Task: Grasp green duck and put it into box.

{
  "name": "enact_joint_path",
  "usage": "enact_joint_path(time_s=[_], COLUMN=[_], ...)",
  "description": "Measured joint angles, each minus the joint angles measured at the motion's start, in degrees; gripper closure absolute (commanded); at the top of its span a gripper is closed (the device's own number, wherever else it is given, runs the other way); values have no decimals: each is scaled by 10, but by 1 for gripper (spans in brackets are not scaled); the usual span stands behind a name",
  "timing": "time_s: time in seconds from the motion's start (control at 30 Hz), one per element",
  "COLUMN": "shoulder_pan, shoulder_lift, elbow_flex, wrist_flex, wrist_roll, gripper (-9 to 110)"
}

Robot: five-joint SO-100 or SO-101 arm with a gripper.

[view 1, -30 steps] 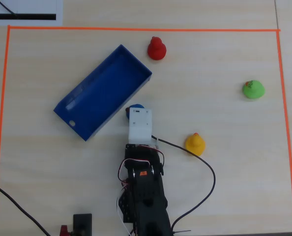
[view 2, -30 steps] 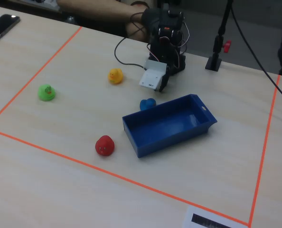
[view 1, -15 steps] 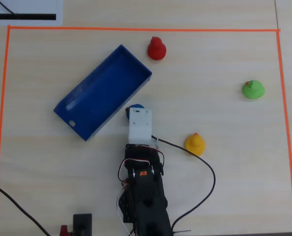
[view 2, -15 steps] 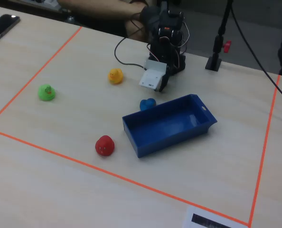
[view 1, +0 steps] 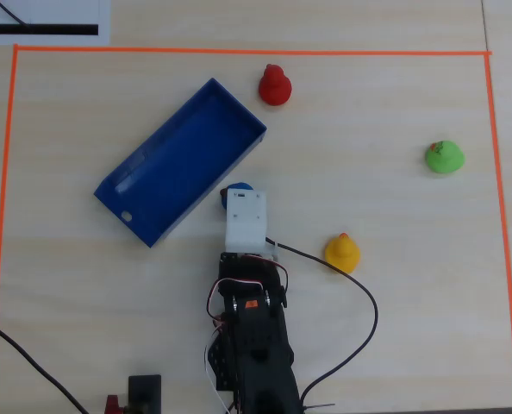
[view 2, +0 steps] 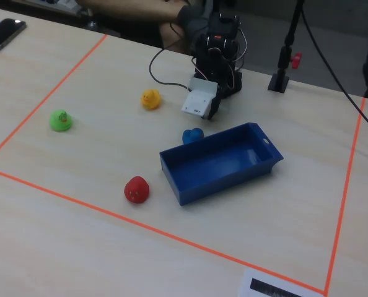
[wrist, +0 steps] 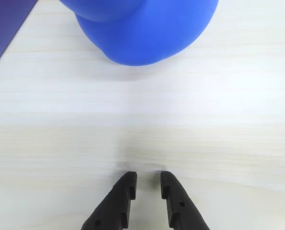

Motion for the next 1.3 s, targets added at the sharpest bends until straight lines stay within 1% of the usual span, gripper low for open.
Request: enact_joint_path(time_s=[1.1,1.2,1.3], shoulder_pan=[7,7,7], shoulder_lift=[0,0,0], elbow_flex=[0,0,0], wrist_flex=[0,0,0], wrist_roll=[0,0,0], gripper=[97,101,101])
